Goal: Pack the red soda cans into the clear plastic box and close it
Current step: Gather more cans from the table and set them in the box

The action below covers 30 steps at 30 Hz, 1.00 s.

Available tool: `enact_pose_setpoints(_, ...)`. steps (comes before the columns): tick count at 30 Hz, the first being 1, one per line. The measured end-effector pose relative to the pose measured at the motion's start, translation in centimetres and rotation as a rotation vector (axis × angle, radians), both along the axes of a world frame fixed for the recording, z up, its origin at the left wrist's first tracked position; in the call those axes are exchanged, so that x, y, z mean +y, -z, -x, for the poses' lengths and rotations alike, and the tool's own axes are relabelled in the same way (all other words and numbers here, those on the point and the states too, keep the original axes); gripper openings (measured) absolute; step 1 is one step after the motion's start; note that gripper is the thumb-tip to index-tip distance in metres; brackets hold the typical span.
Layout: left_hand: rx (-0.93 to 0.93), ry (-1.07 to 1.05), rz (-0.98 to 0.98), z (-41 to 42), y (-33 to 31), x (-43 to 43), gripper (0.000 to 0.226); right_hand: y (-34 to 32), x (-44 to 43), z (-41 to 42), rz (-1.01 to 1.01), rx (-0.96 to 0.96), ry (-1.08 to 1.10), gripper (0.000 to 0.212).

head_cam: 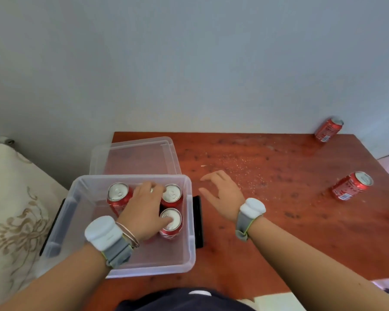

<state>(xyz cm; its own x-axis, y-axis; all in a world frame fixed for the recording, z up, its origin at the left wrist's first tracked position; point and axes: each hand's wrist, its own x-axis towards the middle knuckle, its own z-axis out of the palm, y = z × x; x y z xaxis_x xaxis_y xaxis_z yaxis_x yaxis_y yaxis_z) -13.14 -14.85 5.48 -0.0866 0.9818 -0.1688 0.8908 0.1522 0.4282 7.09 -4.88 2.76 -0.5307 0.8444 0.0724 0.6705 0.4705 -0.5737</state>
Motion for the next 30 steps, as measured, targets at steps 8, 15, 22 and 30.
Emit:
enact_pose_setpoints(8, 0.277, 0.110, -0.095, -15.7, -1.5, 13.0, 0.075, 0.1, 10.9, -19.4, 0.085, -0.072, 0.288, 0.033)
enact_pose_setpoints(15, 0.235, 0.319, -0.025, -36.7, -0.2, 22.7, 0.079, -0.1, 16.0, -41.5, -0.280, -0.248, 0.519, 0.023)
enact_pose_setpoints(22, 0.098, 0.458, 0.016, -51.7, 0.2, 28.6, 0.086, 0.6, 19.6, -56.2, -0.050, -0.655, 0.913, 0.057)
enact_pose_setpoints(30, 0.149, 0.476, 0.093, -57.9, 6.2, 31.0, 0.062, 4.0, 18.2, -59.8, 0.064, -0.727, 0.814, 0.034)
